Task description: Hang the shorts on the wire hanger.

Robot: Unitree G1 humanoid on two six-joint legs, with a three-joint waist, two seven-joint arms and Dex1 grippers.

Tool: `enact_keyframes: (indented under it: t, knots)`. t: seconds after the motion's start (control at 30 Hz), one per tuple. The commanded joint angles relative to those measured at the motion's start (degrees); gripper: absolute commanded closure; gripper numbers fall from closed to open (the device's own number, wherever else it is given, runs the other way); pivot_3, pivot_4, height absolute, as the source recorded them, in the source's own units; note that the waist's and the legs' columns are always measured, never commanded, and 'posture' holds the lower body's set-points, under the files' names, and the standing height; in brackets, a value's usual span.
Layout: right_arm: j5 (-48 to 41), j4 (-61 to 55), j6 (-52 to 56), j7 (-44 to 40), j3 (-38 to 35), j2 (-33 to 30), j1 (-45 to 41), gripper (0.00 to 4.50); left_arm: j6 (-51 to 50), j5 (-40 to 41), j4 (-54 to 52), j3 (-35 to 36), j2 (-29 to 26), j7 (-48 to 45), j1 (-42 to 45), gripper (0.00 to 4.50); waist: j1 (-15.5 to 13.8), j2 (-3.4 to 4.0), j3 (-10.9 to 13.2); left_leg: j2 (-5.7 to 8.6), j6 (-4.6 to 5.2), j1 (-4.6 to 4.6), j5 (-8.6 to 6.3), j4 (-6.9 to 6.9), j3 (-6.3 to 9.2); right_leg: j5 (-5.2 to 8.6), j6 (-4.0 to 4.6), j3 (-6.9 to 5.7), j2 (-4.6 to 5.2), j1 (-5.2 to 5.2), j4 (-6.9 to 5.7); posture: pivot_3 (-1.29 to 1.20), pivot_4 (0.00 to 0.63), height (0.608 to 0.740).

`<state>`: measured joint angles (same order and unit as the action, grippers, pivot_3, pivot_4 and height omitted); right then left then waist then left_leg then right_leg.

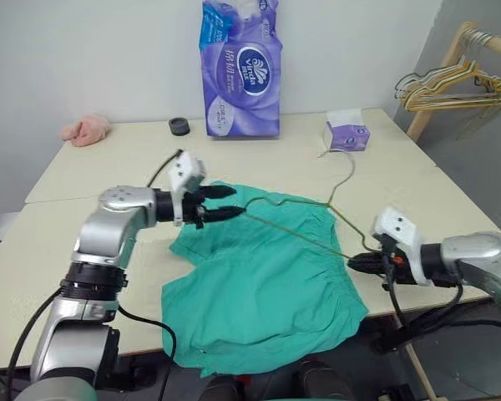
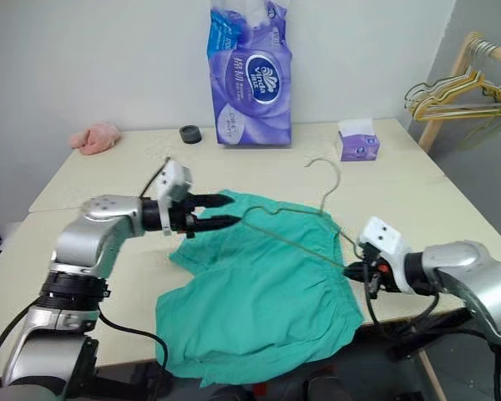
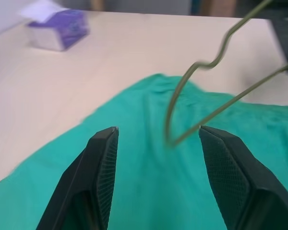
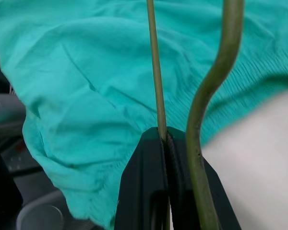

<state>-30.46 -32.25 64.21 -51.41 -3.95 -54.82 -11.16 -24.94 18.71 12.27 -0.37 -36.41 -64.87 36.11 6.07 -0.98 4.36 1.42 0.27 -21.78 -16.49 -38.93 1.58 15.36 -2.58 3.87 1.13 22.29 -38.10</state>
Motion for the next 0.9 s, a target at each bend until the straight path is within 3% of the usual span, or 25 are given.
enact_keyframes:
  t: [0.03,0.2,0.4,0.7,0.9]
  knots:
    - [-2.46,-3.57,2.18,1.37,-8.66,-0.58,4.83,4.5,3.46,-0.9,2.89,2.22,-0.62,2.11,1.51,1.69,-0.19,-0.01,-0.01,0.0,0.0,0.0,0.0,0.0,0.01,0.0,0.0,-0.01,0.0,-0.01,0.01,-0.17,0.048,0.74]
    - [-4.41,-4.57,5.95,3.79,-19.07,1.85,15.13,4.5,-1.08,3.64,-2.29,1.39,-0.73,-2.29,0.24,1.69,-0.96,-0.04,-0.01,0.0,0.0,-0.03,0.0,-0.02,-0.02,-0.01,-0.02,0.01,0.0,-0.02,0.02,-0.19,0.053,0.74]
    - [-6.8,-5.33,9.34,6.08,-27.38,7.33,26.32,4.5,-9.02,9.71,-16.04,-5.13,-8.84,-17.12,-6.56,1.69,-0.4,0.01,-0.03,0.0,-0.01,0.03,-0.01,0.08,-0.1,0.0,-0.03,0.09,-0.05,-0.01,0.01,-0.2,0.056,0.74]
    - [-10.51,-6.41,12.98,11.59,-29.08,14.88,30.19,4.5,-4.6,6.54,-10.48,-6.37,-7.65,-17.07,-3.42,1.69,0.32,0.01,-0.05,-0.02,0.03,0.35,0.03,0.01,-0.22,0.21,-0.32,0.17,-0.13,-0.34,0.09,-0.2,0.052,0.74]
    - [-12.06,-6.95,12.44,11.16,-28.38,14.01,33.43,4.5,-0.87,4.23,-5.05,-5.95,-7.19,-16.13,-1.68,1.69,0.44,0.02,-0.05,-0.02,0.04,0.28,0.02,0.05,-0.22,0.21,-0.32,0.2,-0.13,-0.27,0.12,-0.2,0.052,0.74]
